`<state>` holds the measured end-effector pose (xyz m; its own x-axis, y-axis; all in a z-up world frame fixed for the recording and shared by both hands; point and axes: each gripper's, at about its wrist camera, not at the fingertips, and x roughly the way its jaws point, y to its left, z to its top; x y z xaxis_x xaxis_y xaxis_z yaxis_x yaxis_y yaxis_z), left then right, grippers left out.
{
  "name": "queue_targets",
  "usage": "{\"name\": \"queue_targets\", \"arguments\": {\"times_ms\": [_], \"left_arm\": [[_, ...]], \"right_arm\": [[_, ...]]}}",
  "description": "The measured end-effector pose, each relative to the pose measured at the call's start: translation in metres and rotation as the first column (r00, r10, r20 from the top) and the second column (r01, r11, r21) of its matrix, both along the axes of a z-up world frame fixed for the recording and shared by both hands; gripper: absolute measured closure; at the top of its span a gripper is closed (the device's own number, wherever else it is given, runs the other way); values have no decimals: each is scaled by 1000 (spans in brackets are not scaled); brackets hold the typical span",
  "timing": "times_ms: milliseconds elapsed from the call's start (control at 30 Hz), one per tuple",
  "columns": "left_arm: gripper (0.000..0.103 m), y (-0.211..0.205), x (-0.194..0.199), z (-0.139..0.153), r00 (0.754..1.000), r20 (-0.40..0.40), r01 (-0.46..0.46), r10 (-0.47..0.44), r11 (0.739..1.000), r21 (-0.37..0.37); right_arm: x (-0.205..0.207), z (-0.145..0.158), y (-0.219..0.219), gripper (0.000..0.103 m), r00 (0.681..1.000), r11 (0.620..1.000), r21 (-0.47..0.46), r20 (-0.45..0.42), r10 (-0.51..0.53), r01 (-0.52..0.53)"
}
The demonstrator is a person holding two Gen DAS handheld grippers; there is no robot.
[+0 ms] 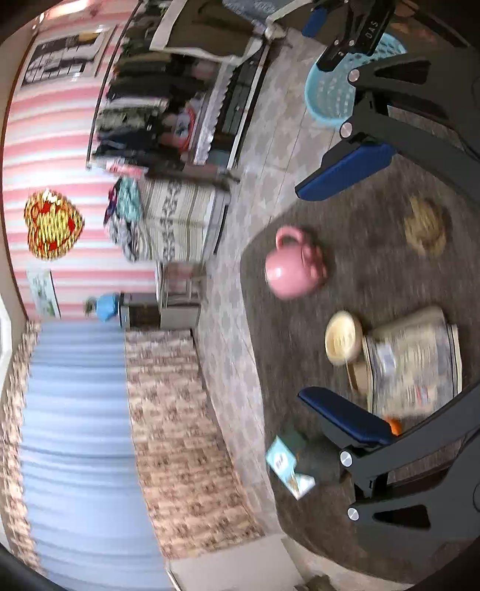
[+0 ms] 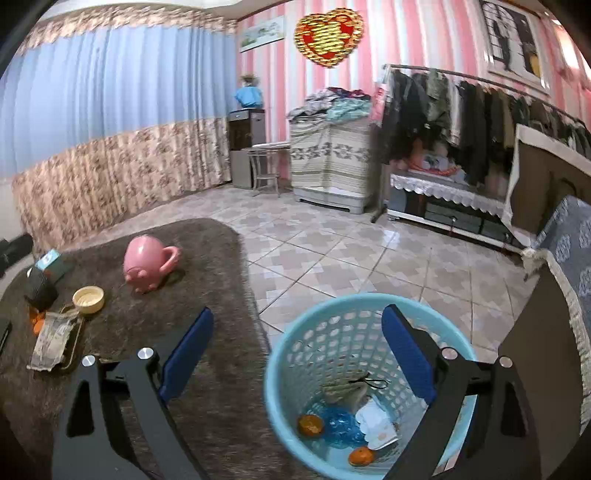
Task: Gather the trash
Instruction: 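Grasp the brown crumpled cloth with the right gripper while the left gripper grasps the printed snack wrapper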
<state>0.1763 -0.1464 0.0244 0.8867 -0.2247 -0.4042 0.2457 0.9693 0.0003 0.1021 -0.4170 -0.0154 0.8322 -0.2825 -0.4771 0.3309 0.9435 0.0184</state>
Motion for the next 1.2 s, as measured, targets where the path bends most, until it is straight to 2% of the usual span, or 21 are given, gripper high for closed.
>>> {"name": "queue_targets", "arguments": {"times_ms": [300,567,867,1200], "left_arm": [[6,86,12,-14,990,-46,-137,136,991,-17],[6,130,13,-41,972,-98,-215,214,977,1],[6,167,14,-66,949,-154,-277,277,961,19],[6,182,26,-95,929,-202,-308,311,950,47]], "right_arm": [[20,-6,42,11,994,994,-29,-45,101,-102],[31,-23,67,8,977,981,-12,-88,193,-195],[46,-42,98,8,938,949,2,-152,312,-315],[61,-61,146,8,870,896,-5,-243,429,-443]]}}
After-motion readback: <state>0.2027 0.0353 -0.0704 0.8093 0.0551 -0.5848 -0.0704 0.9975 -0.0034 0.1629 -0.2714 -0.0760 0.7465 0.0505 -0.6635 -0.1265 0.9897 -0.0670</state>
